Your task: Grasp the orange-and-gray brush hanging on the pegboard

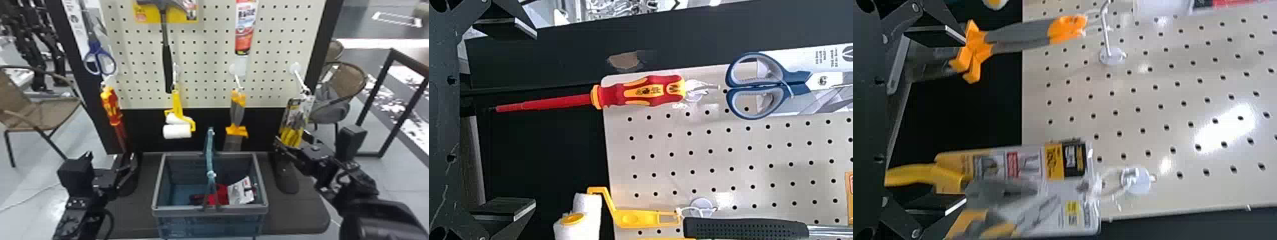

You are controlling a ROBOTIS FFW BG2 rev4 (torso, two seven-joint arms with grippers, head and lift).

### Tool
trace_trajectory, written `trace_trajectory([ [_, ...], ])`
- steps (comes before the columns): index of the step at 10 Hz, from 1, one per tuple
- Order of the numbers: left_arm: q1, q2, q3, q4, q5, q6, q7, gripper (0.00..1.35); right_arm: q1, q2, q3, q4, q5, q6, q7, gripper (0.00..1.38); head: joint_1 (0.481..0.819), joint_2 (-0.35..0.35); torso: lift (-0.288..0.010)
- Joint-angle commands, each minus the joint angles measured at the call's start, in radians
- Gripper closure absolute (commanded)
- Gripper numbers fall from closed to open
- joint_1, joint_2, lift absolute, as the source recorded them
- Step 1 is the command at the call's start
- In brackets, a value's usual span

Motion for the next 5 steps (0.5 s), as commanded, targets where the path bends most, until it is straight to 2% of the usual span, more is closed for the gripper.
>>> trace_trajectory([
  [1,-0.001,0.0,-0.001,0.001,0.0,0.0,0.0,0.12,-0.027,0.0,0.043,0.008,-0.002,0.034,0.011,0.18,0.549,0.0,-0.1],
  [3,-0.002,0.0,-0.003,0.003,0.0,0.0,0.0,0.12,-0.067,0.001,0.096,0.059,-0.007,0.034,0.026,0.18,0.549,0.0,-0.1],
  [5,-0.004,0.0,-0.005,0.005,0.0,-0.002,0.0,0.12,-0.13,0.004,0.116,0.144,-0.005,0.022,0.081,0.18,0.549,0.0,-0.1],
])
